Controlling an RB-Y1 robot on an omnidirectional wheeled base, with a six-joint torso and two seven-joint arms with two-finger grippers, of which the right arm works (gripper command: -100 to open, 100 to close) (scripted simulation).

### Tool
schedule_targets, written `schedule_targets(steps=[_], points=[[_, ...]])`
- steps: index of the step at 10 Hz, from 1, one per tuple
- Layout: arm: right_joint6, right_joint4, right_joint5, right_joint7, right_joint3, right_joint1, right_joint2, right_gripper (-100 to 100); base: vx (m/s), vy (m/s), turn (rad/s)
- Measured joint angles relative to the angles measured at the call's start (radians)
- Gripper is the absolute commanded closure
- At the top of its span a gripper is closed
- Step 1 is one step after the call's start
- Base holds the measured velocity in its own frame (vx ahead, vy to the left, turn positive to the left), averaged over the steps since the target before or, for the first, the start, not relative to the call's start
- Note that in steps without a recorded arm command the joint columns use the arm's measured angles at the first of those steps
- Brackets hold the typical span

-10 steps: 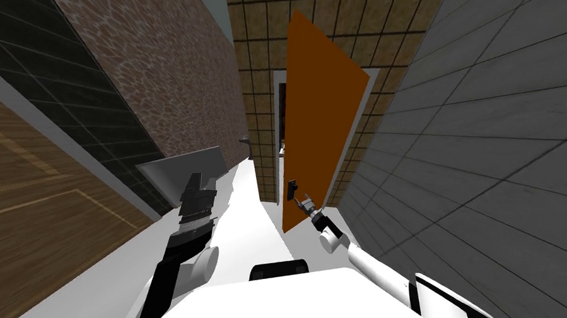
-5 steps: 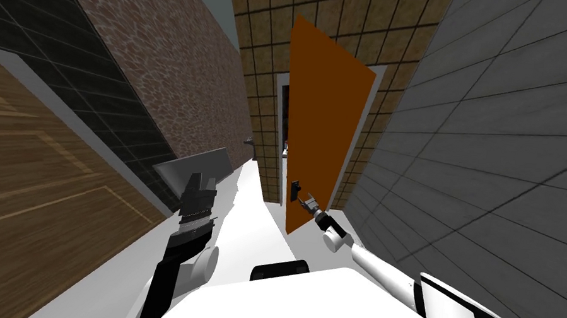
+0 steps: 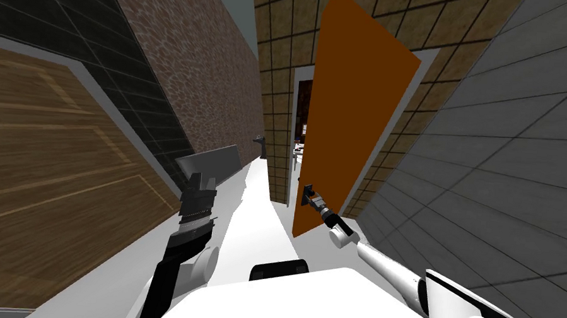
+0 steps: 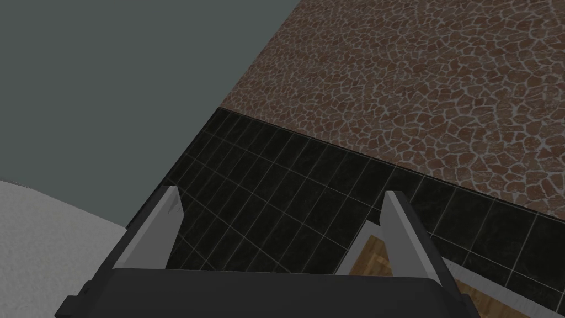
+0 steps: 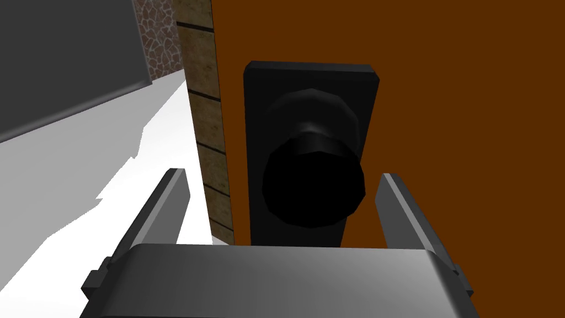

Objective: Pull the door open

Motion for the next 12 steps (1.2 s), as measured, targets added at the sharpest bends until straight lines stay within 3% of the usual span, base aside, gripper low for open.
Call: schedule_targets(steps=[2, 3, 9, 12], points=[[-0.024, 0.050, -0.003, -0.032, -0.013, -0.010, -0.012, -100, 0.047, 0.008, 0.168], [-0.026, 0.051, -0.004, -0.034, -0.014, -0.010, -0.012, 100, -0.005, -0.003, -0.054], [-0.024, 0.051, -0.004, -0.032, -0.016, -0.012, -0.014, 100, -0.006, -0.007, -0.022], [-0.056, 0.011, 0.020, -0.060, 0.036, -0.003, -0.056, 100, -0.051, -0.058, -0.095]])
